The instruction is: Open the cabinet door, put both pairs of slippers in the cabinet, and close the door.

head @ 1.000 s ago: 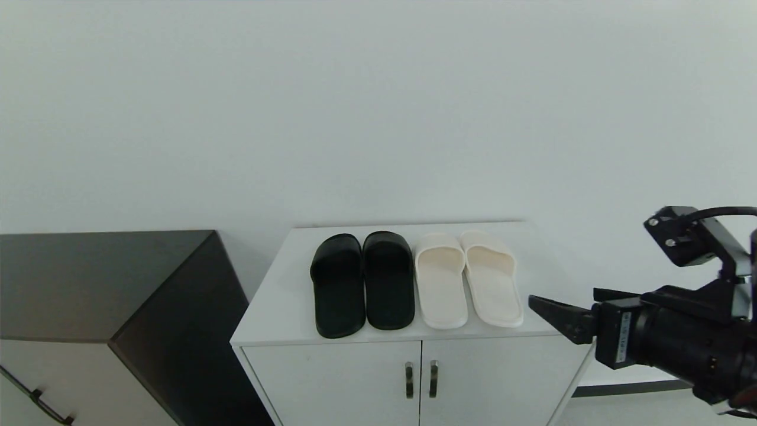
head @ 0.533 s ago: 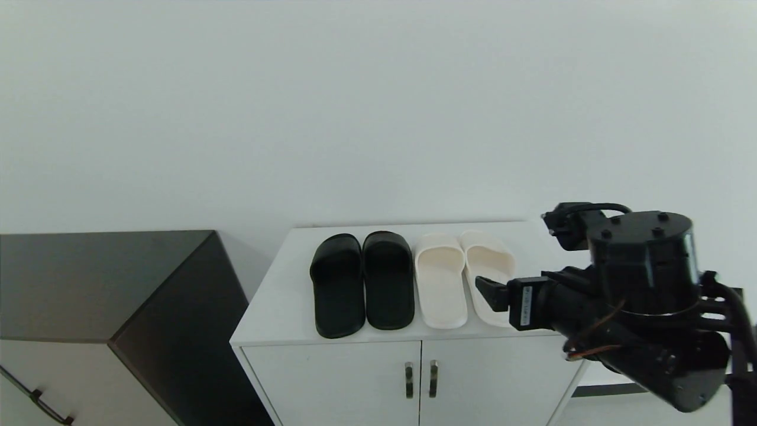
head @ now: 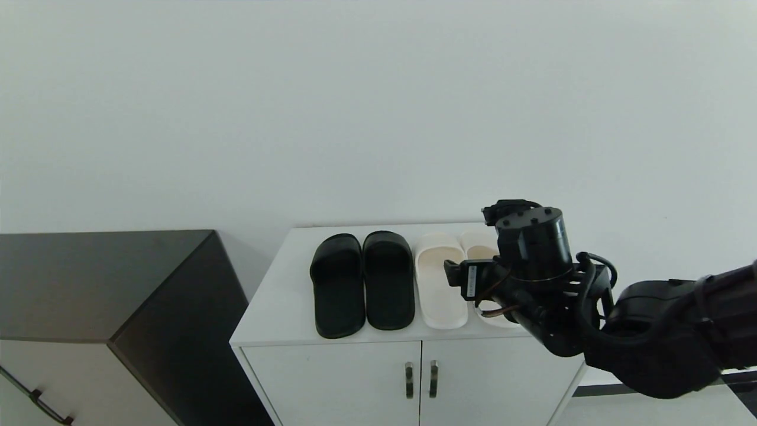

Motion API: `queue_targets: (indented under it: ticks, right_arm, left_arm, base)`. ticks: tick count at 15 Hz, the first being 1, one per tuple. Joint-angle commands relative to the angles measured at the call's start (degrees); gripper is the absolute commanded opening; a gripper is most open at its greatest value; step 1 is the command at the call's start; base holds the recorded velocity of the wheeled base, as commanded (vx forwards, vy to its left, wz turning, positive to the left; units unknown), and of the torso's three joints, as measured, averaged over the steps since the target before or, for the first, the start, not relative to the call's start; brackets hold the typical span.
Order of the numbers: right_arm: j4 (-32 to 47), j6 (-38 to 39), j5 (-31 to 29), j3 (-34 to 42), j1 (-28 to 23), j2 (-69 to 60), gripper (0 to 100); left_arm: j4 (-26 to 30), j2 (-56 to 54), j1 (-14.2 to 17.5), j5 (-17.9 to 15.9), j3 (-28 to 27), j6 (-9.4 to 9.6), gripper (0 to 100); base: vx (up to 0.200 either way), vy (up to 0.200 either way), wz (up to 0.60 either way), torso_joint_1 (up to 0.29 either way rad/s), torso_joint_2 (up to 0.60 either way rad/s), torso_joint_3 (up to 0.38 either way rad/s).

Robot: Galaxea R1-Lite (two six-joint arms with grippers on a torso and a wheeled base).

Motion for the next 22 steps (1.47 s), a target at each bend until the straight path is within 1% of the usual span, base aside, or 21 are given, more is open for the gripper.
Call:
queue_targets:
  ticks: [1, 5, 7, 15, 17, 21, 22]
  right_arm:
    - [-3.1, -2.0, -0.4, -1.5, -1.9, 5.3, 100]
    - [-3.9, -3.0, -0.4, -5.3, -3.0, 9.3, 100]
    - [-4.0, -2.7, -1.7, -8.5, -3.1, 12.2, 100]
    - [-4.9, -2.7, -1.1, -12.0, -5.6, 16.1, 100]
    - [-6.5, -3.1, -0.1, -12.4, -5.7, 17.1, 100]
    - [-6.8, -4.4, -0.1, -14.4, -5.9, 18.6, 100]
    - [-7.5, -5.0, -0.1, -14.5, -6.4, 19.0, 0]
  left_arm:
    - [0.0, 0.1, 0.0, 0.0, 0.0, -0.01, 0]
    - [0.0, 0.1, 0.0, 0.0, 0.0, -0.01, 0]
    - [0.0, 0.1, 0.0, 0.0, 0.0, -0.01, 0]
    - [0.0, 0.1, 0.0, 0.0, 0.0, -0.01, 0]
    - [0.0, 0.1, 0.0, 0.0, 0.0, -0.01, 0]
    - [0.0, 0.1, 0.0, 0.0, 0.0, -0.01, 0]
    - [0.0, 0.1, 0.0, 0.0, 0.0, -0.01, 0]
  base:
    - [0.000, 0.000, 0.00, 0.000, 0.00, 0.000]
    - [0.000, 0.000, 0.00, 0.000, 0.00, 0.000]
    - [0.000, 0.000, 0.00, 0.000, 0.00, 0.000]
    - [0.000, 0.000, 0.00, 0.000, 0.00, 0.000]
    - [0.000, 0.000, 0.00, 0.000, 0.00, 0.000]
    - [0.000, 0.000, 0.00, 0.000, 0.00, 0.000]
    - [0.000, 0.000, 0.00, 0.000, 0.00, 0.000]
